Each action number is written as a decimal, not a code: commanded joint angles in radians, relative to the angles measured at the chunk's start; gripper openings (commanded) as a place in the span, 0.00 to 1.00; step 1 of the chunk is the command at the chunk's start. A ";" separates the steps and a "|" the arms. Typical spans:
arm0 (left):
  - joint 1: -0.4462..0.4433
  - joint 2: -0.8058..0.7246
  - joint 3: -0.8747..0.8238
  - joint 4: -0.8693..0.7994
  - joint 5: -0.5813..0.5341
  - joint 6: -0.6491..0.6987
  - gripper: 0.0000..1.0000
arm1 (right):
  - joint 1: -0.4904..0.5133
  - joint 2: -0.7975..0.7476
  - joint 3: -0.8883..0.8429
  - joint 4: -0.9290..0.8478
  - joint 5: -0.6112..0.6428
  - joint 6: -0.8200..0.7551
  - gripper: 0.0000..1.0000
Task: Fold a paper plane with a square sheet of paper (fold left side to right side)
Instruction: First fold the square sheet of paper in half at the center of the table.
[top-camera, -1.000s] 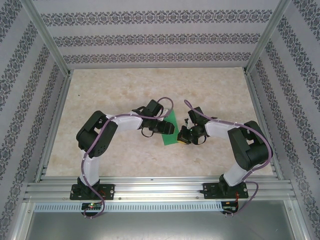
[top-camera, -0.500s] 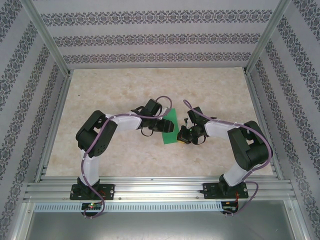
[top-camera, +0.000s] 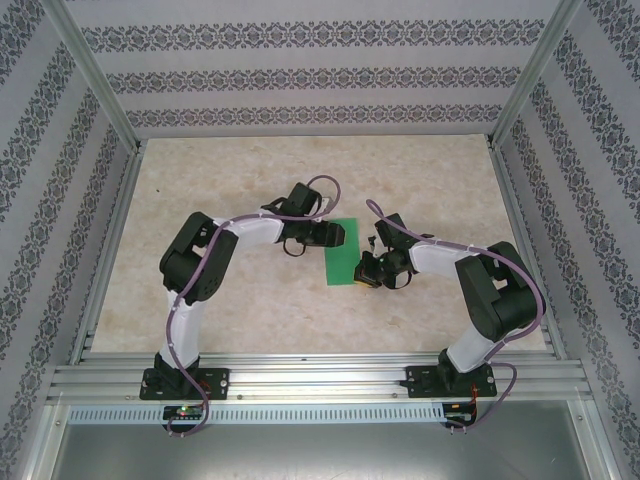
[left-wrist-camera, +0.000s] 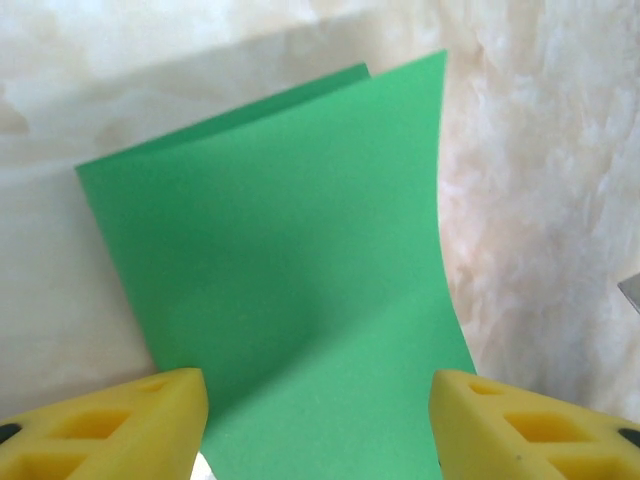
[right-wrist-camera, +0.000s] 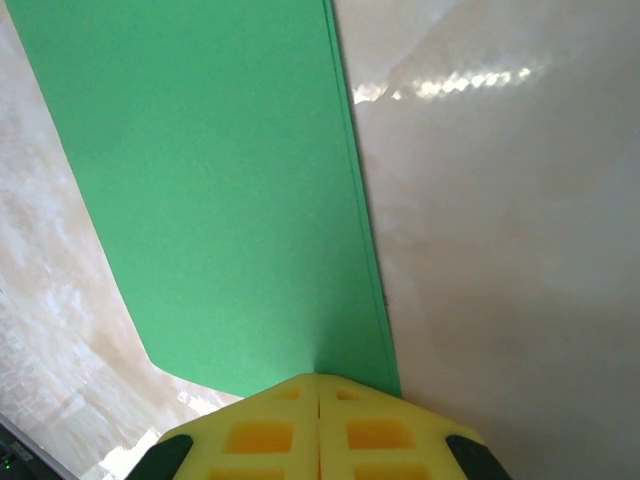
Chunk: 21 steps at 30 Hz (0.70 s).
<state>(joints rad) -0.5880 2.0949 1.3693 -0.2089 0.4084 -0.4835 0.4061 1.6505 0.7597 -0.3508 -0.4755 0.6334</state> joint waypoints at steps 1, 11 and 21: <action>0.039 0.044 0.053 -0.025 -0.057 0.035 0.63 | 0.004 0.047 -0.036 -0.111 0.153 -0.018 0.07; 0.066 0.037 0.076 -0.023 -0.032 0.041 0.63 | 0.004 0.045 -0.037 -0.110 0.155 -0.020 0.07; 0.047 -0.122 -0.080 0.094 0.107 -0.009 0.59 | 0.004 0.047 -0.037 -0.106 0.153 -0.017 0.07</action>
<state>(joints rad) -0.5323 2.0270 1.3117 -0.1982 0.4473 -0.4770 0.4061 1.6505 0.7597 -0.3508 -0.4751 0.6331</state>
